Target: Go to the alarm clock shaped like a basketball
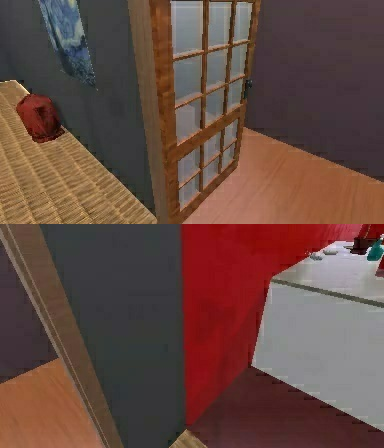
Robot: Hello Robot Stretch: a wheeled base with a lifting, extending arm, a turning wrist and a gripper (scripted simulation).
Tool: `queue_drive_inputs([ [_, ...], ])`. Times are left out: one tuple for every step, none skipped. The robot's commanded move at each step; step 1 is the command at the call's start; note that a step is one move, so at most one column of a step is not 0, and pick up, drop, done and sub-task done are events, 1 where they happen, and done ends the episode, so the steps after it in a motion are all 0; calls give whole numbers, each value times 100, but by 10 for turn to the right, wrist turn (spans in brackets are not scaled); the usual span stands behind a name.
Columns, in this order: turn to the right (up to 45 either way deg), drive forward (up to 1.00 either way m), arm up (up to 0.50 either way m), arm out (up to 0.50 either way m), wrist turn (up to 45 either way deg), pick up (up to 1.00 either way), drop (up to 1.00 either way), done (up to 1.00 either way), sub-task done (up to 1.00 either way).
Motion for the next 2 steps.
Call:
queue_drive_inputs([
  [240,0,0,0,0,0,0,0,0],
  [0,60,0,0,0,0,0,0,0],
])
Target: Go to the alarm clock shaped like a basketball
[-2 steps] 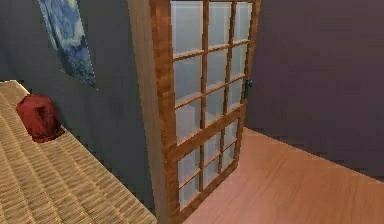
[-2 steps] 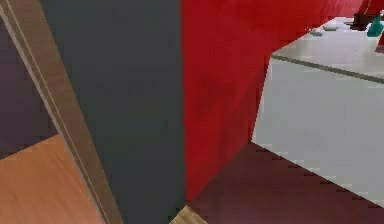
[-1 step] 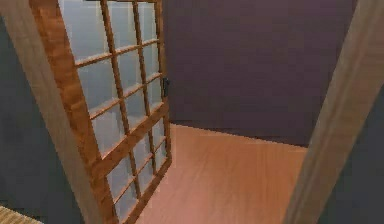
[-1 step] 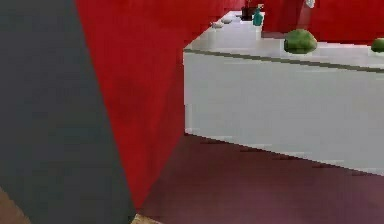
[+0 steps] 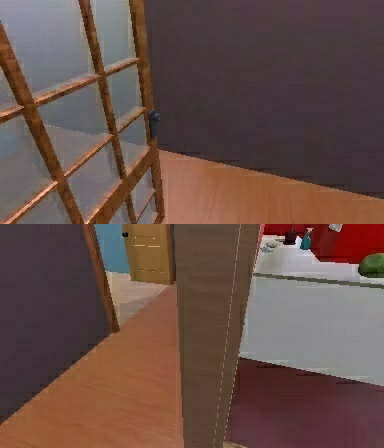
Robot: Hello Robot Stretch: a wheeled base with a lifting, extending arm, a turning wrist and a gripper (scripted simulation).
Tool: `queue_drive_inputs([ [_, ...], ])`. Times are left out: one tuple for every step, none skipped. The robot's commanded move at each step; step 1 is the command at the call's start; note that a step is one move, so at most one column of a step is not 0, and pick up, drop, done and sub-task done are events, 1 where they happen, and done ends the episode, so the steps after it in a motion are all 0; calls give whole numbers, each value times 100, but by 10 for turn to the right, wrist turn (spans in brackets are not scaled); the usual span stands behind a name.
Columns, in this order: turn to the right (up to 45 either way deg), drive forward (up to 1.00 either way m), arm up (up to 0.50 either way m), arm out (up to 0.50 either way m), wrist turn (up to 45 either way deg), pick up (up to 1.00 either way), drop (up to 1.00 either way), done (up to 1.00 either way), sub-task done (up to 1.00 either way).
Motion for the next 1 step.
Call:
queue_drive_inputs([
  [210,0,0,0,0,0,0,0,0],
])
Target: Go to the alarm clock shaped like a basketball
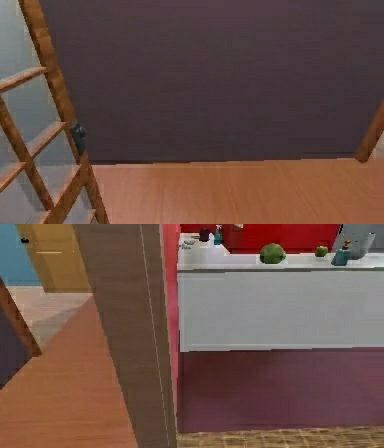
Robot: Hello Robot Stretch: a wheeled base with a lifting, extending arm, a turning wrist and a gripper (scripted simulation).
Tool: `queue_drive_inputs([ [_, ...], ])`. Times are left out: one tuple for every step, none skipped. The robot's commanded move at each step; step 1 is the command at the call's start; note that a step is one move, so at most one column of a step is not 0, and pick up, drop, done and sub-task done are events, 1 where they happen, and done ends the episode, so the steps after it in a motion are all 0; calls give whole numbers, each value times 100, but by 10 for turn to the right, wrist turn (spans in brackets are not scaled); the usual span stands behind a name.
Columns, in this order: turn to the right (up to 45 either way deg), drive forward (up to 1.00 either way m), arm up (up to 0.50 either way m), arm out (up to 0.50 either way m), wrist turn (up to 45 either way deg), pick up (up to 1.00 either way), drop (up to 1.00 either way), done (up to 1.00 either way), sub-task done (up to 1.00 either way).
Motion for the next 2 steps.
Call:
queue_drive_inputs([
  [0,15,0,0,0,0,0,0,0],
  [0,30,0,0,0,0,0,0,0],
])
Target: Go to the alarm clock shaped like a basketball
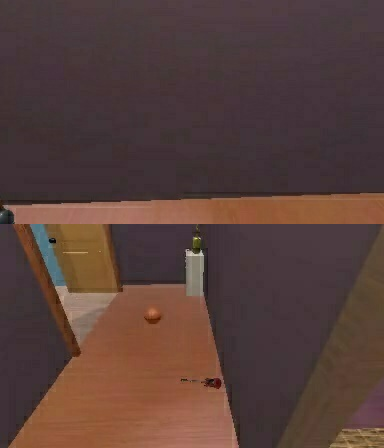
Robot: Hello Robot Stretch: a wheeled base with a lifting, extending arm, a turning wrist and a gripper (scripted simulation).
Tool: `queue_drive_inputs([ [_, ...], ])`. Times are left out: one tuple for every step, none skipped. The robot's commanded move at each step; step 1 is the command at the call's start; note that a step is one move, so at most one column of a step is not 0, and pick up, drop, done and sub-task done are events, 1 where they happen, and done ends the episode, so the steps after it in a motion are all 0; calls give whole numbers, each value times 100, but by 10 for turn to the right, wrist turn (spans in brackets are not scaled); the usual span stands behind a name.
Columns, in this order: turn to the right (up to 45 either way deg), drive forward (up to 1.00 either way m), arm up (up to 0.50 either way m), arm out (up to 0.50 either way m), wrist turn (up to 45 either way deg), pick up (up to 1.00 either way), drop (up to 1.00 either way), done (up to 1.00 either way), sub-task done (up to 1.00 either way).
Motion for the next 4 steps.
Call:
queue_drive_inputs([
  [450,0,0,0,0,0,0,0,0],
  [210,0,0,0,0,0,0,0,0],
  [0,100,0,0,0,0,0,0,0],
  [0,100,0,0,0,0,0,0,0],
])
